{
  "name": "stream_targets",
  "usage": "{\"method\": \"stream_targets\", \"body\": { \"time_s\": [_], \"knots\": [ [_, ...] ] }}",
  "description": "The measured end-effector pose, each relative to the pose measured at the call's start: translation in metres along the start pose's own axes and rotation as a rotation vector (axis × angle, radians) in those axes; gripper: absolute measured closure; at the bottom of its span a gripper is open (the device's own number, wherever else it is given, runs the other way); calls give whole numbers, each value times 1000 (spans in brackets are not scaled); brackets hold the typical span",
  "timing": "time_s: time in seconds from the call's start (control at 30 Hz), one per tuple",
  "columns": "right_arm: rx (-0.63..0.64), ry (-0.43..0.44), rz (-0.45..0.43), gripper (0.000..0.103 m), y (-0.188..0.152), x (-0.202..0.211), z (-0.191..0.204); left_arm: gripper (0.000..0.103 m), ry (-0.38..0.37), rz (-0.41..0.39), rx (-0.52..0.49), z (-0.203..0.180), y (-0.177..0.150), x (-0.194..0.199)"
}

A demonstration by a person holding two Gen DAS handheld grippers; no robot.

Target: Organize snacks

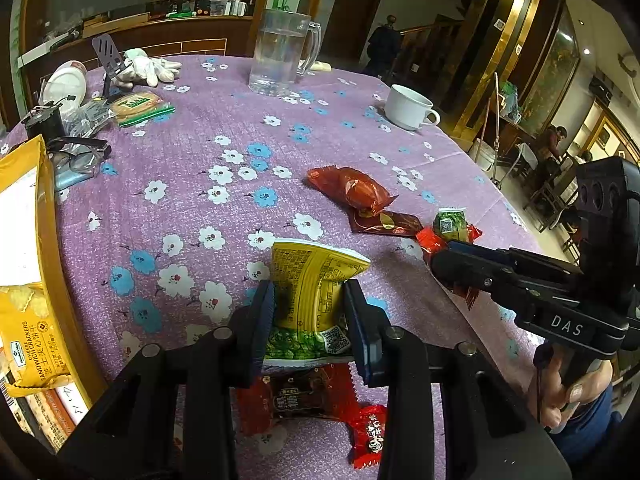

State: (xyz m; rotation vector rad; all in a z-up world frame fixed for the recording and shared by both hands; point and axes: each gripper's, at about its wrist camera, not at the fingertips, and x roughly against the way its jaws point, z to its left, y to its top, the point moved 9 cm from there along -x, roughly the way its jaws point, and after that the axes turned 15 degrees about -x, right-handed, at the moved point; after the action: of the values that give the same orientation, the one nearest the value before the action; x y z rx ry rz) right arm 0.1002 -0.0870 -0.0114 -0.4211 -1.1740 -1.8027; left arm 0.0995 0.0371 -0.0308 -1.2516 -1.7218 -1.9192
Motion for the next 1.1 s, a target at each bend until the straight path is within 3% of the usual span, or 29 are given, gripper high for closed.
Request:
{"method": "stream_targets", "body": {
  "time_s": [1.1],
  "knots": [
    [-11,23,-10,77,2,5,-1,71,21,-34,17,6,4,7]
  ]
}}
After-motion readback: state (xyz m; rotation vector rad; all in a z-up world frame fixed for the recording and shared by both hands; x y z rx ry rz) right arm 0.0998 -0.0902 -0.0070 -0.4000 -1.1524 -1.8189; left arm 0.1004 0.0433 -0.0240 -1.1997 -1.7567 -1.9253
